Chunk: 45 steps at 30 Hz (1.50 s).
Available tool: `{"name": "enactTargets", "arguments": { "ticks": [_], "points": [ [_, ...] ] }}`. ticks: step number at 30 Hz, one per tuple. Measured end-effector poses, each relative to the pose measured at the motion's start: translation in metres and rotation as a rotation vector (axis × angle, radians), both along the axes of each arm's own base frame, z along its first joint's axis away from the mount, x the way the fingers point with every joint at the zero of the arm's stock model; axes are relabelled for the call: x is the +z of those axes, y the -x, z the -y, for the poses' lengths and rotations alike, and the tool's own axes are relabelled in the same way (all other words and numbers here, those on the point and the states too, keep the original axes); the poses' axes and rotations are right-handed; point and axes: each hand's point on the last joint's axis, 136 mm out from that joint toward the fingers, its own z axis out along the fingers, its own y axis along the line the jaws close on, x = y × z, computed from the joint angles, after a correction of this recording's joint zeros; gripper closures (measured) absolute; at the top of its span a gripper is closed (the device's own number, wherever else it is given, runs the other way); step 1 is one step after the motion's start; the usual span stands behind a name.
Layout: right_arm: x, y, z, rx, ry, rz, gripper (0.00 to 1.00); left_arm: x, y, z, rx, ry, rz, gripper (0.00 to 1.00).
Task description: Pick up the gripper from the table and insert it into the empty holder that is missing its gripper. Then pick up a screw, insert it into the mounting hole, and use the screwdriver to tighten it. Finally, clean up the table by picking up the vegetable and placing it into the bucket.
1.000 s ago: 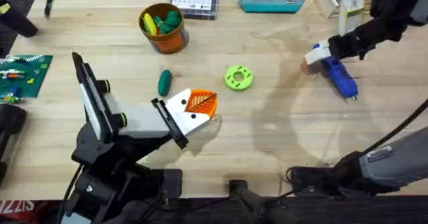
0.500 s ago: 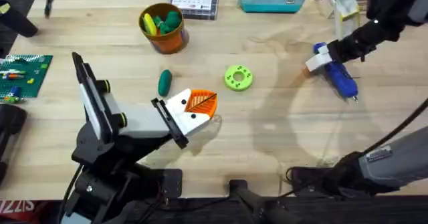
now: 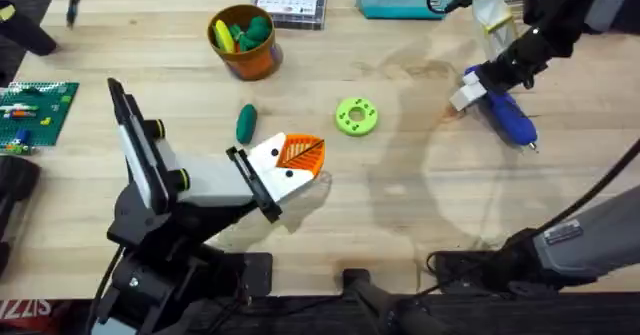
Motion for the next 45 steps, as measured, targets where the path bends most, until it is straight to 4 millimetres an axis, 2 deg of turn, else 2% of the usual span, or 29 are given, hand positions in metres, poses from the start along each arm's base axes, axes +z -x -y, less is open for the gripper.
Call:
{"name": "enactTargets", "arguments": {
  "ticks": [10,16,19,25,35,39,40,43,45],
  "points": [
    [-0.001,0.004,0.006,-0.052,-0.048,-0.004,0.009,0.0,0.0,0.0,0.0,0.0,0.0,0.983],
    [-0.001,0.006,0.012,-0.094,-0.076,0.0,0.046,0.0,0.0,0.0,0.0,0.0,0.0,0.982],
    [-0.001,0.006,0.014,-0.1,-0.078,0.001,0.108,0.0,0.0,0.0,0.0,0.0,0.0,0.983],
    [-0.001,0.004,0.014,-0.102,-0.077,0.008,0.308,0.0,0.0,0.0,0.0,0.0,0.0,0.983],
    [0.001,-0.002,0.009,-0.094,-0.114,0.033,0.449,0.0,0.0,0.0,0.0,0.0,0.0,0.982],
    [0.001,-0.002,0.008,-0.09,-0.121,0.035,0.595,0.0,0.0,0.0,0.0,0.0,0.0,0.983],
    [0.001,-0.002,0.007,-0.09,-0.123,0.035,0.653,0.0,0.0,0.0,0.0,0.0,0.0,0.983],
    [0.001,-0.003,0.007,-0.086,-0.127,0.037,0.933,0.0,0.0,0.0,0.0,0.0,0.0,0.983],
    [0.001,-0.002,0.006,-0.09,-0.133,0.034,0.978,0.0,0.0,0.0,0.0,0.0,0.0,0.983]
  ]
}}
